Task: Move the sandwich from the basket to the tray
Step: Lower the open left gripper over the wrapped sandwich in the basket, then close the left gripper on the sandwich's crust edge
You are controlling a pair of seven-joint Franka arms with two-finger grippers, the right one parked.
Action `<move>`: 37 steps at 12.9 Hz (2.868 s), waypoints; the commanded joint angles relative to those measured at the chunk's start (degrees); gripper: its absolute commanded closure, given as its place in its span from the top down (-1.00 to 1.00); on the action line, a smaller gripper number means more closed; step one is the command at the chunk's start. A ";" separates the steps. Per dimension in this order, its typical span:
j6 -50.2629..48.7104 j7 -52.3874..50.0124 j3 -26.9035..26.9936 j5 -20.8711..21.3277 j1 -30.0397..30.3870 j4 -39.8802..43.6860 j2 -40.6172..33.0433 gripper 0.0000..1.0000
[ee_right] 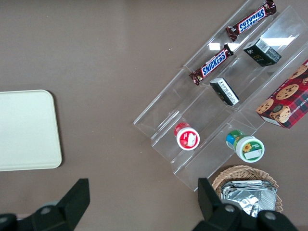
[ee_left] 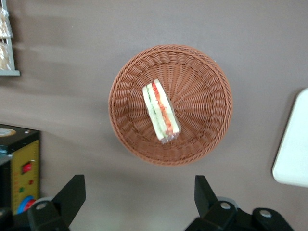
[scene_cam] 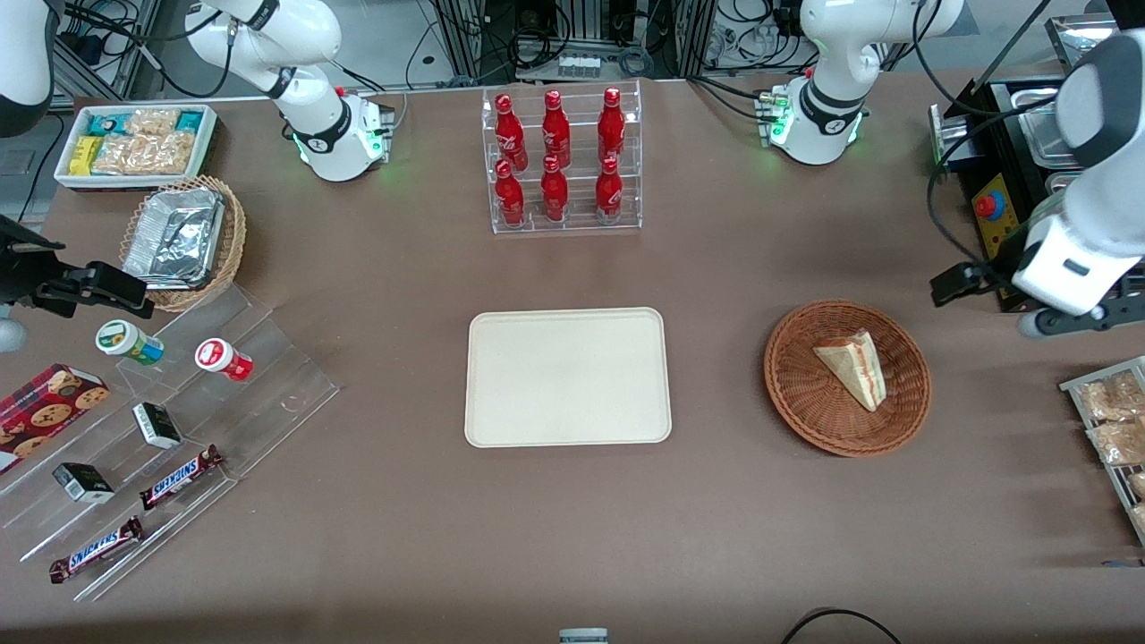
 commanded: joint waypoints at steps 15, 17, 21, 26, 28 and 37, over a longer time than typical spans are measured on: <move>31.98 -28.48 -0.32 0.86 -1.52 -18.74 7.30 1.00; 33.48 -29.28 -0.41 0.86 -2.31 -19.79 8.70 1.00; 33.49 -29.54 -0.50 0.86 -3.01 -21.02 11.17 1.00; 33.49 -29.63 -0.50 0.86 -3.11 -21.73 12.40 1.00; 33.49 -29.63 -0.41 0.95 -3.11 -21.65 13.36 1.00; 33.57 -29.20 -0.15 1.12 -3.02 -20.94 13.37 -1.00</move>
